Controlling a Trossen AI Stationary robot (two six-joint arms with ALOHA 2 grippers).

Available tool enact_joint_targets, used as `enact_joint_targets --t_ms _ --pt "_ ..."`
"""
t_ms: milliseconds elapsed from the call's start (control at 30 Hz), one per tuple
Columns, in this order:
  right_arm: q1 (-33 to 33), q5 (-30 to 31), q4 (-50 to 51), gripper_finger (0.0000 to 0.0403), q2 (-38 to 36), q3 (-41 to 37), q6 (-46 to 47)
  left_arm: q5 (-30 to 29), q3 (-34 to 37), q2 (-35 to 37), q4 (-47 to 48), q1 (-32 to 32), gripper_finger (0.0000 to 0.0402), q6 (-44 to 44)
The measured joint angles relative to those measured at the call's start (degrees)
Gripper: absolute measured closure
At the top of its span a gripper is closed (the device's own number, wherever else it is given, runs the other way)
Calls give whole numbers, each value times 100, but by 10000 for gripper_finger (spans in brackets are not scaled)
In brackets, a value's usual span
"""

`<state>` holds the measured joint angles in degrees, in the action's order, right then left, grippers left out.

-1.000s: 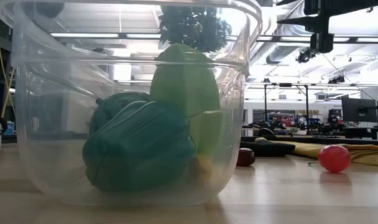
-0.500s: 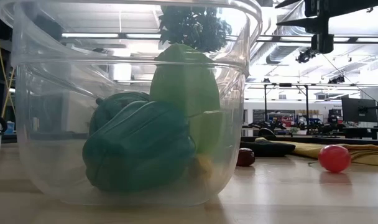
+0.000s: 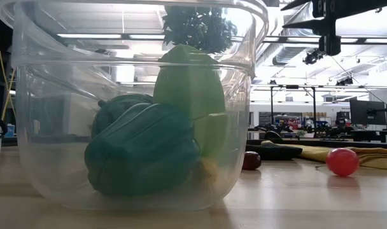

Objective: Pick and placing Produce into tupperware
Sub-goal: Put the peach into the bin

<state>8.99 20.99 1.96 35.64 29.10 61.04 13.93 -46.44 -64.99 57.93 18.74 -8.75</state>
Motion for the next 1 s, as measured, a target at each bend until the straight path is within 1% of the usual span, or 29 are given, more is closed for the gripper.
enact_joint_targets --t_ms 200,400,467,533,700,800,1000 --pt "0 -1 17 269 4 0 0 24 0 -371 -28 0 401 -42" --pt "1 -2 15 269 4 0 0 -31 0 -617 -47 0 400 -409" --pt "2 -4 16 269 3 0 1 -69 0 -658 -104 0 392 -505" --pt "4 -4 15 269 4 -1 0 -82 0 -658 -204 0 376 -589" --pt "4 -6 38 269 4 0 -3 -131 0 -703 -357 0 315 -606" --pt "4 -6 37 269 2 0 -57 -142 0 -736 -414 0 286 -624" --pt "4 -8 39 269 4 0 -107 -146 0 -947 -679 0 260 -549"
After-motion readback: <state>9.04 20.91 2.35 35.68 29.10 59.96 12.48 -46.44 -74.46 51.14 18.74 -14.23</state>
